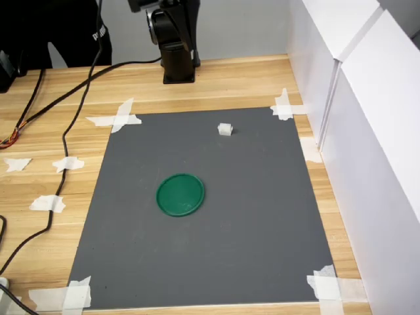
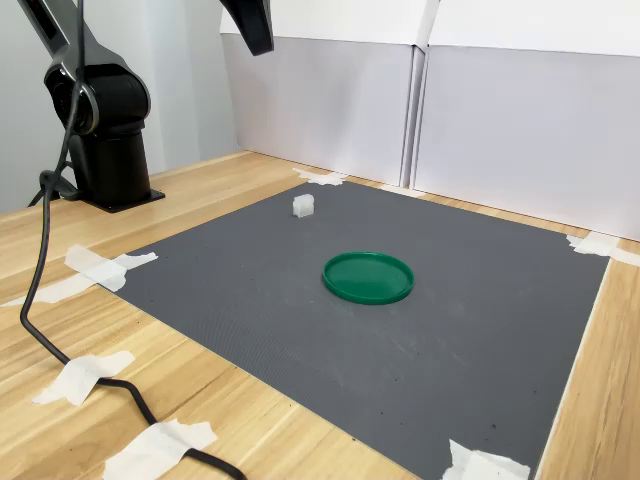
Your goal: Grasp a white terminal and put it on the green lid.
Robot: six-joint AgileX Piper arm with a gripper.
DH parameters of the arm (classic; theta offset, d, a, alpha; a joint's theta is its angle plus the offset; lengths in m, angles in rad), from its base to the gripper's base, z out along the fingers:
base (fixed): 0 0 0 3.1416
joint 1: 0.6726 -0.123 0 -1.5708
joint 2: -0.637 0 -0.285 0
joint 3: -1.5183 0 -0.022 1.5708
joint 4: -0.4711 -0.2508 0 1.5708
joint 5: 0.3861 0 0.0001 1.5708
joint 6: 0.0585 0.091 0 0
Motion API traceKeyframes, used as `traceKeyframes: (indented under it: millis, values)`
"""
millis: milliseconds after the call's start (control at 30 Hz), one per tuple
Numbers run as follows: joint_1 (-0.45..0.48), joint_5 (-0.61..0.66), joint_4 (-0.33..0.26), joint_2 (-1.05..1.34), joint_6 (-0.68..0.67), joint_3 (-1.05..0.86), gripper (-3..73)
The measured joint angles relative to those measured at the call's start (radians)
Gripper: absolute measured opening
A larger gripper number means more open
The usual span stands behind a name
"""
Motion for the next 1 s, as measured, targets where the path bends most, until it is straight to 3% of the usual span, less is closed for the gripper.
traceKeyframes:
  millis: [200, 433, 567, 800, 900, 1000]
  values:
    - [-0.021, -0.052, 0.021, -0.067, -0.11, 0.0, -1.6]
    - [-0.021, -0.052, -0.044, -0.129, -0.441, 0.0, 3.7]
    - [-0.021, -0.057, -0.06, -0.149, -0.525, 0.0, 18.0]
    - [-0.021, -0.103, -0.072, -0.152, -0.586, 0.0, 59.9]
    - [-0.021, -0.072, -0.083, -0.152, -0.603, 0.0, 68.8]
    - [-0.021, -0.028, -0.088, -0.152, -0.607, 0.0, 71.0]
